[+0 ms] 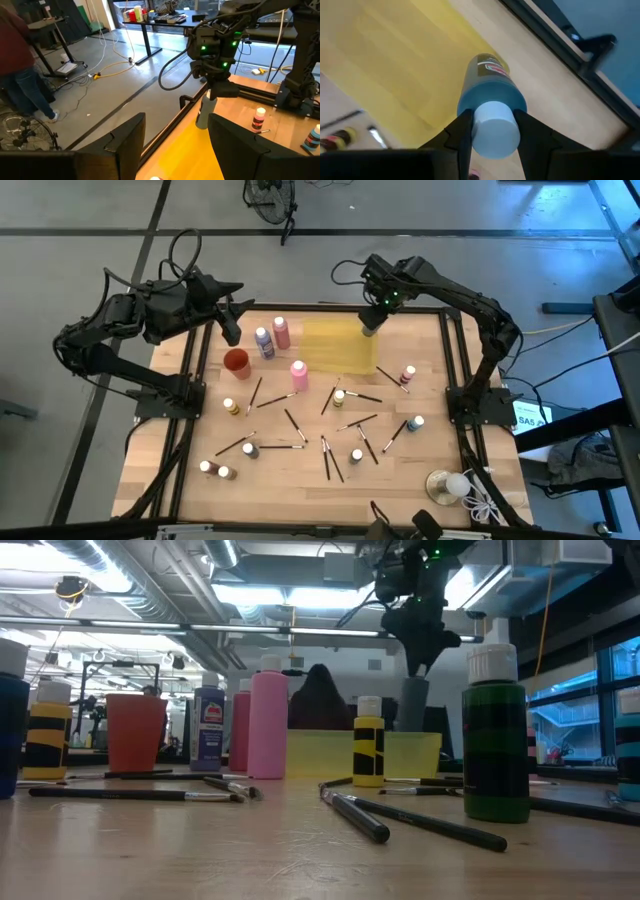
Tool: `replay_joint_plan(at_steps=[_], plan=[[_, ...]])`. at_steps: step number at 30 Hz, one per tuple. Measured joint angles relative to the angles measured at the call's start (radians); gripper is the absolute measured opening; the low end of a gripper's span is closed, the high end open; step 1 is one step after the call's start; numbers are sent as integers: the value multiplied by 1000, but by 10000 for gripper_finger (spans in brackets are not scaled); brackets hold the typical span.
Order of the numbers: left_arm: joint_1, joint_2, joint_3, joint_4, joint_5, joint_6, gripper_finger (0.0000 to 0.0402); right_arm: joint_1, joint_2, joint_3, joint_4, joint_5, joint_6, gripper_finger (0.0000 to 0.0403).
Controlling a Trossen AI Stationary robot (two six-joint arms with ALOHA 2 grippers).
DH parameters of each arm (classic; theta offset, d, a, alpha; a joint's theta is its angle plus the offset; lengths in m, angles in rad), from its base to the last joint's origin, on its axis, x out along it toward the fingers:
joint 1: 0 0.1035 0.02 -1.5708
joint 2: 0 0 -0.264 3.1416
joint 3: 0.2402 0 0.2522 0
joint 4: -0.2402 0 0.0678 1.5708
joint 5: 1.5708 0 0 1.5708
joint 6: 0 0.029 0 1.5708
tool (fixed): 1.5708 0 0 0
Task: Pick & Place Paint Supplies
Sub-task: Put the large black paint bottle into the yellow bin
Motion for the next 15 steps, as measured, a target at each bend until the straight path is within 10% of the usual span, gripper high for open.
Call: replay_joint_plan(at_steps=[15], plan=[[0,0,0,-1,0,0,211,-29,1,0,26,17,-18,122]])
